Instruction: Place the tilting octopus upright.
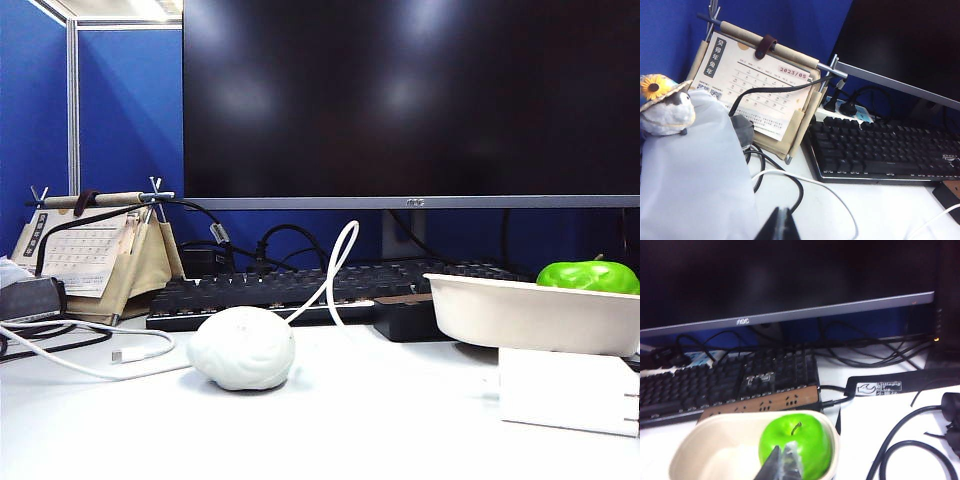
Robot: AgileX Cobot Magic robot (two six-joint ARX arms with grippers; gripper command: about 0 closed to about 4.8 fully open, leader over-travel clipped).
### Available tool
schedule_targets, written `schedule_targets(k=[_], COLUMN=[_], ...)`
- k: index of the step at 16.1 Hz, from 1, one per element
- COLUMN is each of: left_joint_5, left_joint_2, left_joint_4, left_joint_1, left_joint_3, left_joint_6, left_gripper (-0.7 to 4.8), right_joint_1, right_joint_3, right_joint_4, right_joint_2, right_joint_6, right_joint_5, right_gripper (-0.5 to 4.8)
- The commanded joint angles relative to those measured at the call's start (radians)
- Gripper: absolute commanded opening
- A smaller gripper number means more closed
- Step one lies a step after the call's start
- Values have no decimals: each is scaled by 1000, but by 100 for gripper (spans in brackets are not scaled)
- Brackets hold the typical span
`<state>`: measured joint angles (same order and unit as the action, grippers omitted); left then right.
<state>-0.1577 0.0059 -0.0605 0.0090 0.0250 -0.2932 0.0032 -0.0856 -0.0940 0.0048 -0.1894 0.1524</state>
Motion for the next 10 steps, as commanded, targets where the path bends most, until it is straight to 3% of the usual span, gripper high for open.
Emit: schedule_targets(k=[1,10], left_joint_5=[-7,-7], left_joint_2=[-3,-3], left_joint_4=[16,16], left_joint_1=[1,1], left_joint_3=[3,2], left_joint_6=[-2,-3], left_gripper=[-6,-6], right_joint_1=[-66,-67], right_joint_3=[15,46], right_joint_4=[46,77], right_joint_2=[-3,-3], right_joint_6=[8,63], right_joint_5=[29,26], right_gripper=[-5,-5])
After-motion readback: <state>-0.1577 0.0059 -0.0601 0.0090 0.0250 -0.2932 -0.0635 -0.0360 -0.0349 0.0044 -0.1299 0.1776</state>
